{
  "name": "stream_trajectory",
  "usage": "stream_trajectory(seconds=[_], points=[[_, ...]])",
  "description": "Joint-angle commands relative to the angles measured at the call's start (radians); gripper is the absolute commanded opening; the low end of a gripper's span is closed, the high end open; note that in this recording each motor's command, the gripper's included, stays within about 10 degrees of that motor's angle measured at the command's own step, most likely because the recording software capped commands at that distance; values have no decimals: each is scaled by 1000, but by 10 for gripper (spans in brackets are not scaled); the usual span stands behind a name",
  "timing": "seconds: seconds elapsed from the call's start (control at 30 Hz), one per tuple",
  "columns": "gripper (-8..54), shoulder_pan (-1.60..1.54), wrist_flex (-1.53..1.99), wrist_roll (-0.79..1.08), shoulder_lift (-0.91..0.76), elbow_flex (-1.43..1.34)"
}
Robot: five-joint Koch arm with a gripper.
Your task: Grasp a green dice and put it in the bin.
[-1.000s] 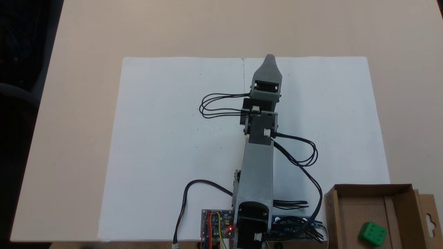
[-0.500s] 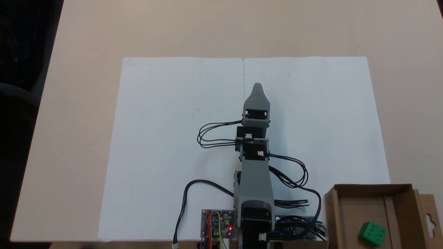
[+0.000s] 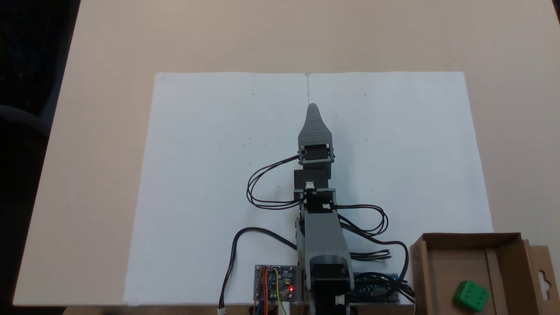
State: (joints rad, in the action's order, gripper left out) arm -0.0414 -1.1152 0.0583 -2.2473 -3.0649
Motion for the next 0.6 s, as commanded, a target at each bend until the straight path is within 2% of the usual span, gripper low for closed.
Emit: stream_trajectory(seconds=[0.0,0.3,0.57], points=[[442,-25,-168,63,-114,-66],[445,-18,-431,64,-114,-66],[445,-14,-430,64,-114,-66]])
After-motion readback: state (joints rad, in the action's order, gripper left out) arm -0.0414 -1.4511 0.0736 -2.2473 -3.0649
